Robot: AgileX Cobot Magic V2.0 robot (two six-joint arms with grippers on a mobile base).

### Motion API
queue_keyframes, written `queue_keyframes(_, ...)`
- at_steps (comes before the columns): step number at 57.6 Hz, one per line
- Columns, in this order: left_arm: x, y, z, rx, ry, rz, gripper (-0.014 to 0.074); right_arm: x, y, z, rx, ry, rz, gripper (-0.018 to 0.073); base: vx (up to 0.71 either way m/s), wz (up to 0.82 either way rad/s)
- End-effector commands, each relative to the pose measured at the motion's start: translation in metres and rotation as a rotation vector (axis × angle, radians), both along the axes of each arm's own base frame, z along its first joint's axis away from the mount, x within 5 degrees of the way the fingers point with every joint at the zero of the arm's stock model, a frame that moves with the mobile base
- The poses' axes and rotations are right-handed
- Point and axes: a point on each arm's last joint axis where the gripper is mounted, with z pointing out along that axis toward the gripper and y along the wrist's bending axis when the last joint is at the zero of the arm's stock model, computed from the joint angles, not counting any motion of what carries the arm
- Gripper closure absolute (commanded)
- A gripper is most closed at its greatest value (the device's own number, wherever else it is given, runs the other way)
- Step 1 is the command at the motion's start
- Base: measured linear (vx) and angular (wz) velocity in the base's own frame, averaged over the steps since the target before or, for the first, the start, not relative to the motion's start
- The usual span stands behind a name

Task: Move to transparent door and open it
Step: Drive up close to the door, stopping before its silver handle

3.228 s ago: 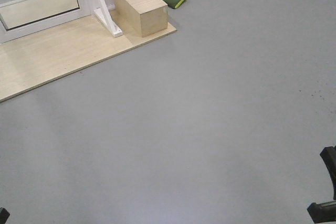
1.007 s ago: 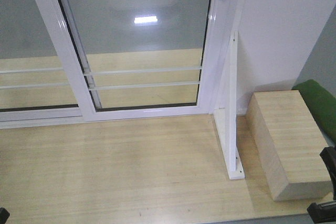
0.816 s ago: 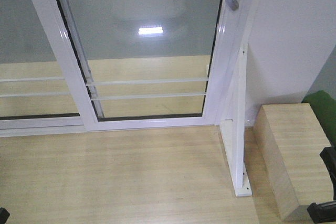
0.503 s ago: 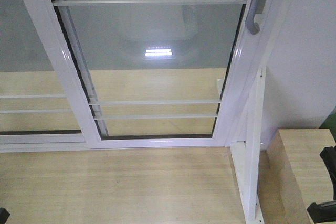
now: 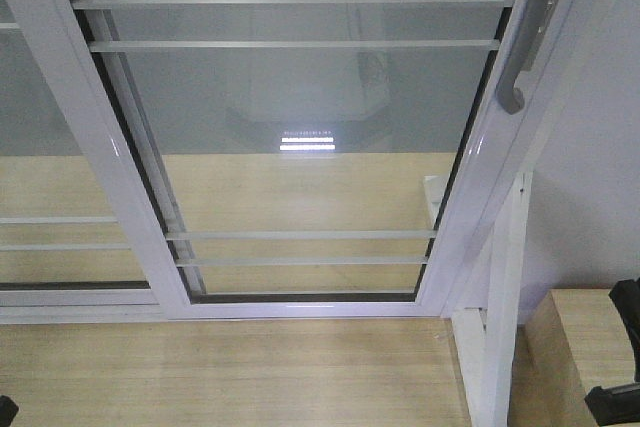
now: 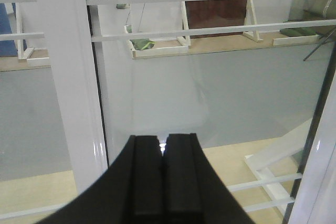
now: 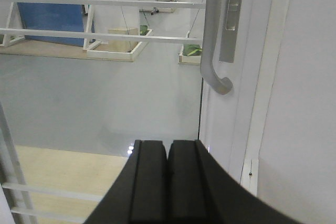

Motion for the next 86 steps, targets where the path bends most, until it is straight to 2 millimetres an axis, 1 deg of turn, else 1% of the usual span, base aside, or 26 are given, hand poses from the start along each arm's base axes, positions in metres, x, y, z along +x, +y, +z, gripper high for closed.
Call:
queue_keyframes(1, 0.0003, -0.0012, -0.0013, -0.027, -0.058, -0.012, 0.0596, 0.0001, -0.0009, 0.0034, 0.003, -0.083, -0.009, 0.0564, 0.14, -0.01)
queue_keyframes(11, 0.0018, -0.0016, -0.0002, -0.025, -0.052, -0.012, 0.0596, 0.0035, -0.0005, 0.0043, 0.003, -0.067, -0.010, 0.0564, 0.07, 0.01)
queue_keyframes(25, 0.0020, -0.0013, -0.0037, -0.016, -0.013, -0.008, 0.0596, 0.0049, -0.0001, -0.0008, -0.006, -0.007, -0.008, 0.0564, -0.02, 0.00)
queue_keyframes(70, 0.0021, -0.0013, -0.0041, -0.015, -0.008, -0.009, 0.0596, 0.0049, -0.0001, -0.0007, -0.007, -0.008, -0.009, 0.0564, 0.00, 0.00)
queue_keyframes(79, 0.0022, -0.0014, -0.0034, -0.016, -0.016, -0.010, 0.0596, 0.0053, -0.0003, 0.0033, 0.052, -0.043, -0.015, 0.0564, 0.00, 0.00)
queue_keyframes(86, 0.0024, -0.0019, 0.0007, -0.015, -0.062, -0.015, 0.0596, 0.0054, -0.0006, 0.0065, 0.103, -0.071, -0.021, 0.0564, 0.00, 0.00)
